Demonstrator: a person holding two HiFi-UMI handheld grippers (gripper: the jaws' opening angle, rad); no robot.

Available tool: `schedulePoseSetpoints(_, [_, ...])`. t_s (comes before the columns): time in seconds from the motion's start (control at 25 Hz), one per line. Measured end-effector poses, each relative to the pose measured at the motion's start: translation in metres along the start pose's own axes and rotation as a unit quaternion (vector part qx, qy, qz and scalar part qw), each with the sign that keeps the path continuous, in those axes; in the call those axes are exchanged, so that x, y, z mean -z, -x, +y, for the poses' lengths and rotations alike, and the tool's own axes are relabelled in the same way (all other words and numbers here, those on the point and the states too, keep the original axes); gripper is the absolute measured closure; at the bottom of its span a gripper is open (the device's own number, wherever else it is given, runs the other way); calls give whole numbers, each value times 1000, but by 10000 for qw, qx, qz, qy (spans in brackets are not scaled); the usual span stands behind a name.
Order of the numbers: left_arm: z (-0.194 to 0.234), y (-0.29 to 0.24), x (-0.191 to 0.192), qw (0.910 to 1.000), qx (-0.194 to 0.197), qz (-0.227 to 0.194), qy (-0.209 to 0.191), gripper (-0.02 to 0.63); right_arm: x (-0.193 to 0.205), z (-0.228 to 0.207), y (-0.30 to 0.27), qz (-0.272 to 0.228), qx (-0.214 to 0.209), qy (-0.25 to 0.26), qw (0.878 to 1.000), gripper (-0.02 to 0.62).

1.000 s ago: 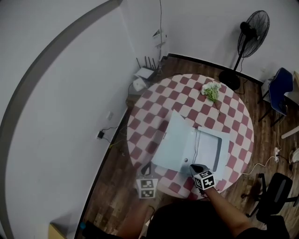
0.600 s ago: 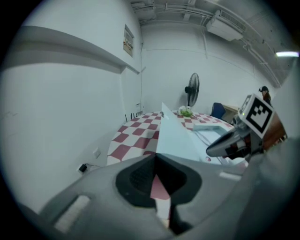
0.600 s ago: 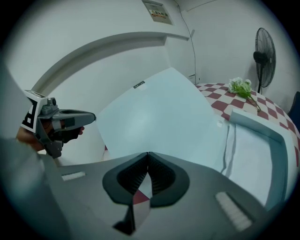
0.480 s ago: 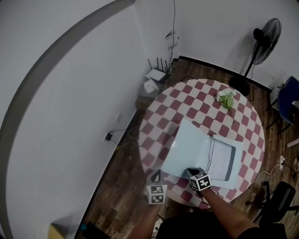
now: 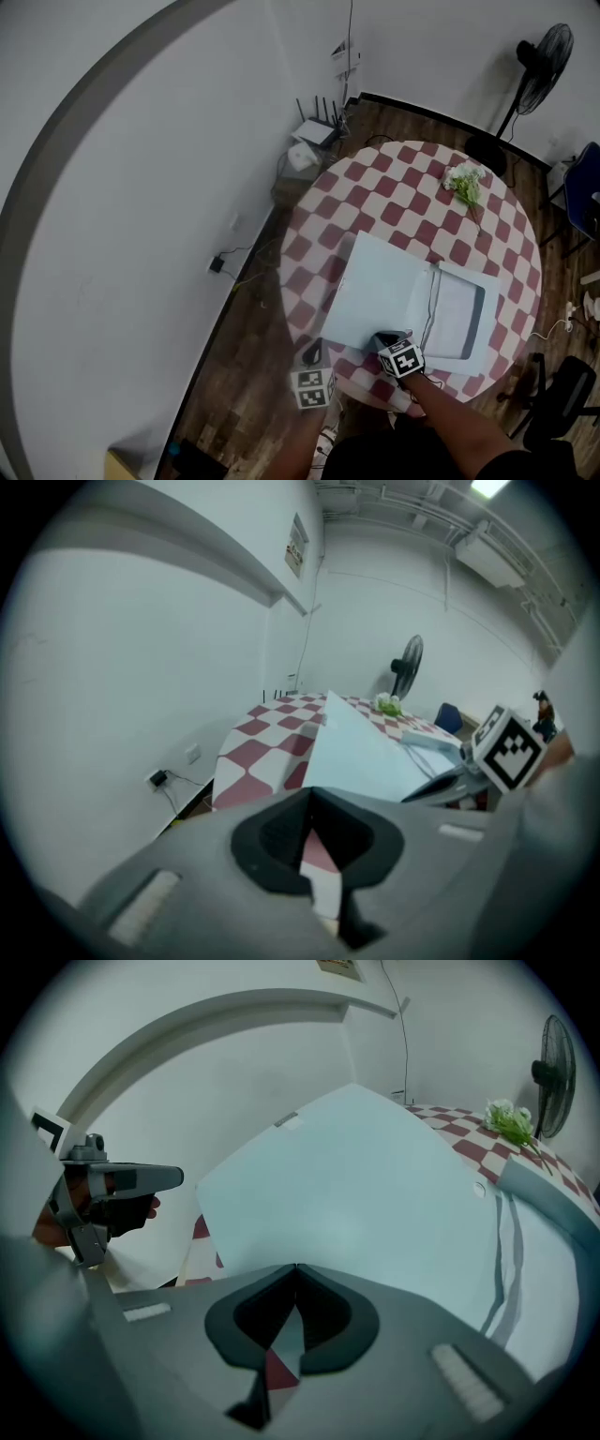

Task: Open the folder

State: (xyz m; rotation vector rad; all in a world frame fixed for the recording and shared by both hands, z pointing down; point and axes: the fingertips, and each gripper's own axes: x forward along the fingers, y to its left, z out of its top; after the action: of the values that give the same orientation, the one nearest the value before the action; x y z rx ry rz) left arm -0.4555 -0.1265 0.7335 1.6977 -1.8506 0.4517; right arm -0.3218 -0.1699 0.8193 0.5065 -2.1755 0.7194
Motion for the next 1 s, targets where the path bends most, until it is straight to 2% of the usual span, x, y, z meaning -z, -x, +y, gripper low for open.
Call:
schedulePoseSetpoints(0.2, [-10,-9,7,9997,167,-13,169,601,3,-5,-14,187,89,151,9997,592])
schedulePoseSetpoints(0.36, [-29,-18,10,9991,411,62,130,601,9,-7,-24,353,159,-11,9992,592])
schedulePoseSetpoints(0.52, [-50,-24,12,9978,655,38,8,603,8,-8,-28,319,200,55,9993,592])
schedulePoseSetpoints(0.76, [-81,-8,6,9959,895,-130,-32,602,5,-10,-16,-39,108,-335,9994,592])
schedulePoseSetpoints(1.0, [-111,0,-14,9930,1048,-499,-210,602,-9,-2,37,-780,-106,-467,9958,592])
